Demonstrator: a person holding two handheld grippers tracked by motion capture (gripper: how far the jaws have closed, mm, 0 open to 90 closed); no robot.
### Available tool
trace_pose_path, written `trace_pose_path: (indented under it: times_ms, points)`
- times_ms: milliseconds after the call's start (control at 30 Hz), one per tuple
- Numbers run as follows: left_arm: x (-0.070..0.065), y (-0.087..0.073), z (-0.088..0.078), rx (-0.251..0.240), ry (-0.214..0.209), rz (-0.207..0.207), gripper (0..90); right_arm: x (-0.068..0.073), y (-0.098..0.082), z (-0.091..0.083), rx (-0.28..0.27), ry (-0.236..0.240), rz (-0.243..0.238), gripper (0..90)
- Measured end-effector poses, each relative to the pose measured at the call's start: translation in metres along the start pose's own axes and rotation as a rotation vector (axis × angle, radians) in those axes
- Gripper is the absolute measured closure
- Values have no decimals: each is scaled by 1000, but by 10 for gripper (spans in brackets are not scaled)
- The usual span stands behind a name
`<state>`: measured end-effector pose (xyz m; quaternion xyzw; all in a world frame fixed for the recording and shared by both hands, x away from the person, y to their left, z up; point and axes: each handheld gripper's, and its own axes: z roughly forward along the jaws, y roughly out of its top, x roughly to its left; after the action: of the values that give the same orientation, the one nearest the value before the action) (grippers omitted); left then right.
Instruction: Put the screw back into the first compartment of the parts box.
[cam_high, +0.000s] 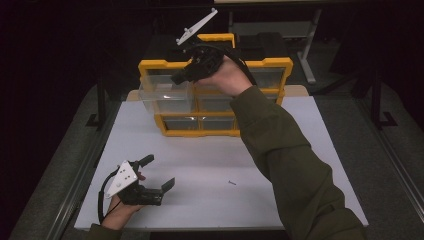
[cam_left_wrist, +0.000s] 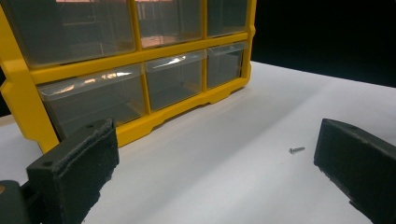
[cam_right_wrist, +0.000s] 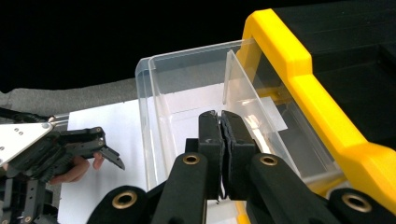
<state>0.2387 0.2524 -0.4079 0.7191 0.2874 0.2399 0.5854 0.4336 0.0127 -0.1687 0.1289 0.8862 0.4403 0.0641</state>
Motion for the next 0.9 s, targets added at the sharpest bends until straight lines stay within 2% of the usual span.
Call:
trace_pose_path:
  times_ms: [100,567,633,767,800,900]
  points:
    - [-1,0,1,-18,-2,-20,0,0,2,6,19,-4,-1,872]
    - [-1,0,0,-16,-2,-18,0,-2,0,21,80,-3,-8,868]
    - [-1,0,0,-18,-1,-17,0,-2,0,21,75,-2,-3,848]
    - [-1,0,1,-15,-4,-16,0,-1,2,15,42,-13,7,699]
    - [-2,0,1,-14,-5,-17,0,-1,2,12,30,-19,14,689]
    - [-1,0,1,-10,-5,-14,0,0,2,5,17,-12,16,792]
